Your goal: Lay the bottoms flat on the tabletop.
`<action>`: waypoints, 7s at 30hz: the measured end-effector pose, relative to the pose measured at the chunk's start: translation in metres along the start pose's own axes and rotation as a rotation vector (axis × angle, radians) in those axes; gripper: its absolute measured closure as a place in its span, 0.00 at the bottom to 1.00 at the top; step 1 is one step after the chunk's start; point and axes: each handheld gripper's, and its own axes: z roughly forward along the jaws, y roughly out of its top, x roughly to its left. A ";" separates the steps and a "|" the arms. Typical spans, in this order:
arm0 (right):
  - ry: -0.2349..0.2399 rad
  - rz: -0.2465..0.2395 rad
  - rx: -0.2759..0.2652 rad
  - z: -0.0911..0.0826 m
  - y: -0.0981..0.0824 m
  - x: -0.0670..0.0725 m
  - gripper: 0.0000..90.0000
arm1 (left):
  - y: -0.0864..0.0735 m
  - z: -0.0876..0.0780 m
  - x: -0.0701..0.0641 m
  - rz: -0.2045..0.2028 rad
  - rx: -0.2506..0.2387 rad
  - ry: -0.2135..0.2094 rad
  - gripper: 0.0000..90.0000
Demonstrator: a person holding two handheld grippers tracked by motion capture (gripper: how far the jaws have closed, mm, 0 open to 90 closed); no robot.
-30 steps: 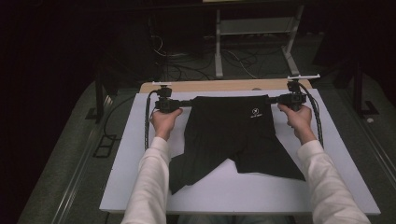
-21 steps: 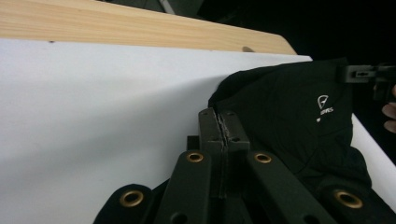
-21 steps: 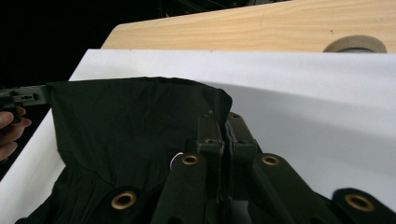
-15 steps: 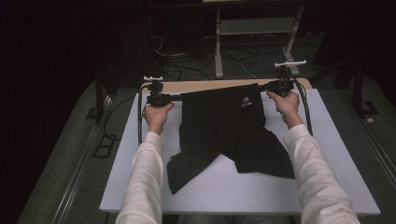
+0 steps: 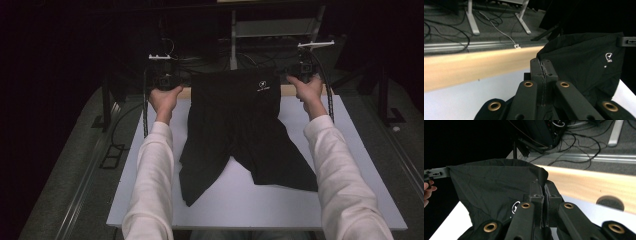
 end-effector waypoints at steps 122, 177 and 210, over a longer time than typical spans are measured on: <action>-0.011 -0.044 0.298 -0.137 -0.269 -0.022 0.53 | -0.221 0.036 -0.186 0.403 0.314 -0.447 0.00; 0.109 0.165 0.166 -0.078 -0.209 -0.061 0.97 | -0.233 0.117 -0.256 0.680 0.427 -0.562 0.78; 0.219 0.161 0.349 -0.151 -0.294 0.016 0.97 | -0.261 -0.008 -0.227 0.638 0.451 -0.853 0.98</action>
